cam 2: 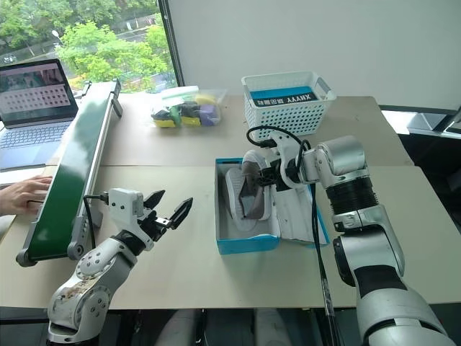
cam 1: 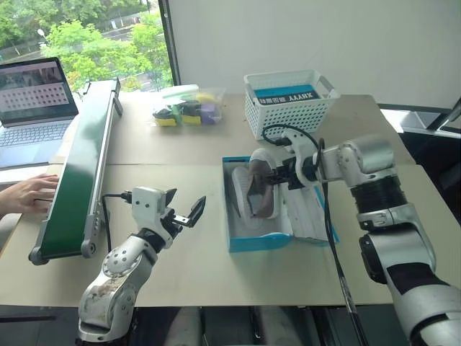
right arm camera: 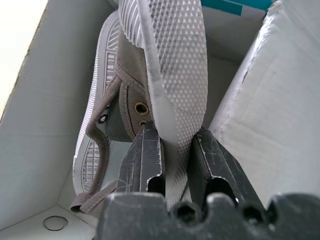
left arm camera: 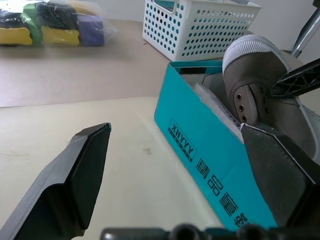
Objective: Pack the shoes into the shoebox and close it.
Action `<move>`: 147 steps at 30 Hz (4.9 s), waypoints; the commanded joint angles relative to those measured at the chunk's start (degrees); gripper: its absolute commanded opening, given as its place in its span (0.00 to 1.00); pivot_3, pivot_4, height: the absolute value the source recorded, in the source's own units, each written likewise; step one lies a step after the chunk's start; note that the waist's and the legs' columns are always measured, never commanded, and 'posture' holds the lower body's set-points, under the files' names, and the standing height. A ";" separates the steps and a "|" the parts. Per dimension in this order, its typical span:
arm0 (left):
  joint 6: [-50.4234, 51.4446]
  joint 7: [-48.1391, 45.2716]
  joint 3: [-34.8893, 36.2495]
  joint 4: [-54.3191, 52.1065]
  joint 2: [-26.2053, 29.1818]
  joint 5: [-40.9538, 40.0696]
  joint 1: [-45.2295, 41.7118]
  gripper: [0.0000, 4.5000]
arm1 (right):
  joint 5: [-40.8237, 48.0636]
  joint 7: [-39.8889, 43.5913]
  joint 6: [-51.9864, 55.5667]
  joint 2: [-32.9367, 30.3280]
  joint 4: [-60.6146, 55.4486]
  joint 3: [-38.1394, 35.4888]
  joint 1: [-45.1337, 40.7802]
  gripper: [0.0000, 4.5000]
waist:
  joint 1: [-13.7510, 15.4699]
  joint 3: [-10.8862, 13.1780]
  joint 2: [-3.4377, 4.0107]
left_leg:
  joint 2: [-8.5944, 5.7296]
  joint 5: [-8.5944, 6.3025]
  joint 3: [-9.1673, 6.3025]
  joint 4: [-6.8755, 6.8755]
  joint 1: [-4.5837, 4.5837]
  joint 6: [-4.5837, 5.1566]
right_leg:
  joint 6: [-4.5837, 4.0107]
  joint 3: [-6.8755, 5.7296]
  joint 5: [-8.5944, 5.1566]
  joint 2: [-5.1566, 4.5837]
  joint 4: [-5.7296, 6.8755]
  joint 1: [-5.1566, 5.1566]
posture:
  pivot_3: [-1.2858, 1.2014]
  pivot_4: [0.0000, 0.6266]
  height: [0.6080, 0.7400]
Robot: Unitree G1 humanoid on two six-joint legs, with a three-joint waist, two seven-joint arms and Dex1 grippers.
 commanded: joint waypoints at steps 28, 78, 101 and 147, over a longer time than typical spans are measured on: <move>-2.15 -0.10 -0.40 -0.65 -1.05 0.74 -0.05 0.98 | -6.47 8.21 -2.96 2.60 12.47 23.44 -3.17 0.06 | -1.24 -0.18 -0.15 | 0.16 -0.03 0.11 -0.15 1.56 0.02 | 0.22 0.00 -0.24 0.11 -0.26 1.47 | 0.52 0.24 0.98; -0.74 -2.05 -0.25 1.42 0.30 0.01 -3.35 1.00 | -14.04 14.67 -16.95 -1.92 -10.21 10.91 -8.24 0.86 | -0.24 -0.46 0.20 | 0.01 -0.04 0.06 -0.08 -0.05 0.05 | 0.02 0.02 0.06 -0.02 -0.10 -0.12 | 0.52 0.24 0.98; -1.07 -4.11 0.57 4.58 0.16 -0.31 -3.79 1.00 | 23.52 51.23 -2.53 -33.77 -44.91 -11.14 21.85 0.24 | 1.81 -0.30 0.28 | 0.04 -0.10 -0.02 0.10 -0.01 0.14 | 0.07 -0.13 0.02 0.05 -0.18 0.12 | 0.52 0.24 0.98; -5.19 -36.15 -6.50 10.13 19.15 -2.34 -6.97 1.00 | 31.86 -14.00 -36.16 30.41 -9.61 -53.34 58.77 0.01 | -2.07 -1.40 -1.32 | 1.56 -0.96 0.80 0.42 0.99 -0.38 | 0.13 -0.24 -0.63 -1.24 -2.32 2.04 | 0.52 0.24 0.98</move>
